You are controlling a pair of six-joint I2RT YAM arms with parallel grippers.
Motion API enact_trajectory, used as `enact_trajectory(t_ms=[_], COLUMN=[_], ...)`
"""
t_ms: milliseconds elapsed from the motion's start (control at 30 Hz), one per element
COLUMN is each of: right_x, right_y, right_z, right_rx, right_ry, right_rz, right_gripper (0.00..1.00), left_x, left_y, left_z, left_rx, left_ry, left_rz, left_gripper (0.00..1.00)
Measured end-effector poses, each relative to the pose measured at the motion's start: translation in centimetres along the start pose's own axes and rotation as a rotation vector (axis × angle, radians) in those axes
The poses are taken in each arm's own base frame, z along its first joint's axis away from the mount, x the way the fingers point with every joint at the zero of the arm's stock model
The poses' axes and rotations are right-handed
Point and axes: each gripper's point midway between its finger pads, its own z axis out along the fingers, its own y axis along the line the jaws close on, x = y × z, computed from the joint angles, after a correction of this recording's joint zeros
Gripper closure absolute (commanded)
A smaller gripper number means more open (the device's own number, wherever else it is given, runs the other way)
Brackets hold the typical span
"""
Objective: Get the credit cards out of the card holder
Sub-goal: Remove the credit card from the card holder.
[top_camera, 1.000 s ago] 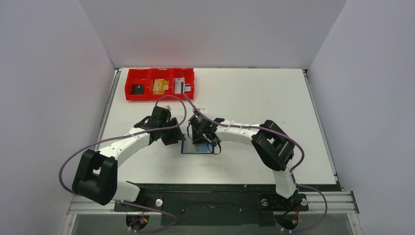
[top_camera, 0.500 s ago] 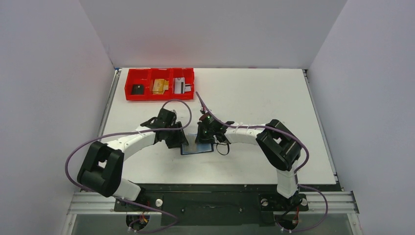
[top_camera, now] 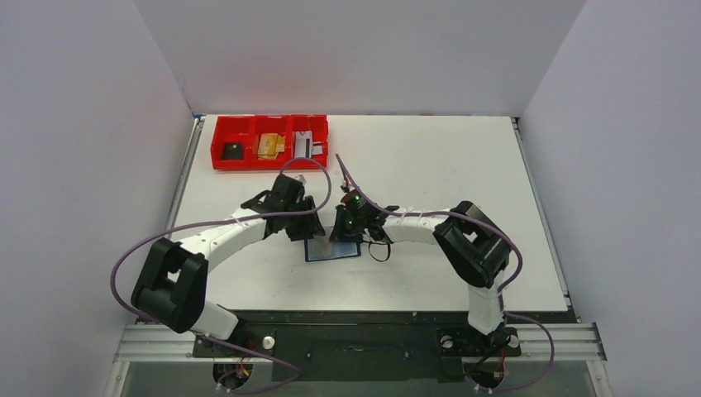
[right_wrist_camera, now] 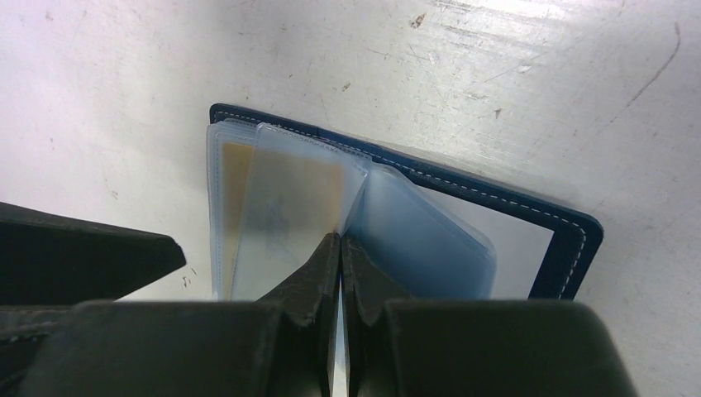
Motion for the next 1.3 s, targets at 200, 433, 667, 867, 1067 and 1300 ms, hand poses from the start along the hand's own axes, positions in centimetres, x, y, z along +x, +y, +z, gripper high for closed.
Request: enact_trajectory(t_ms=[200,433,667,867,1067,1300], right_x=[0.0,0.0,-0.1,-0.1,-0.1,-0.1], right_y=[-0.1,-0.1,-0.2,-0.2,-0.2,-0.2], right_z=[0.0,0.0,0.0,0.0,-0.1,-0.1], right_rx=[-0.034,-0.070,-0.098,-0.103,-0.105,-0.108], right_ry=[0.002,0.004,0.004,0.007,0.009,0.010], right_rz=[0.030,0.051,0.072,0.076,0.077,0.079], right_gripper=[1.00,1.00,1.00,1.00,1.00,1.00], left_x=[0.3,0.6,0.5,0.7,1.3,1.6], left_y=[-0.3,0.9,0.8,-0.2,-1.2,-0.9], left_z=[1.7,2.9,3.2,3.8,4.3,4.6], left_rx=[-0.014,-0.065,-0.062,-0.016,0.022,-0.001], left_ry=[0.027,0.040,0.034,0.047,0.072,0.074], left_rz=[0.018,0.015,0.019,0.017,0.001,-0.005], left_gripper=[0.61,0.61,0.61,0.62,0.77,1.00])
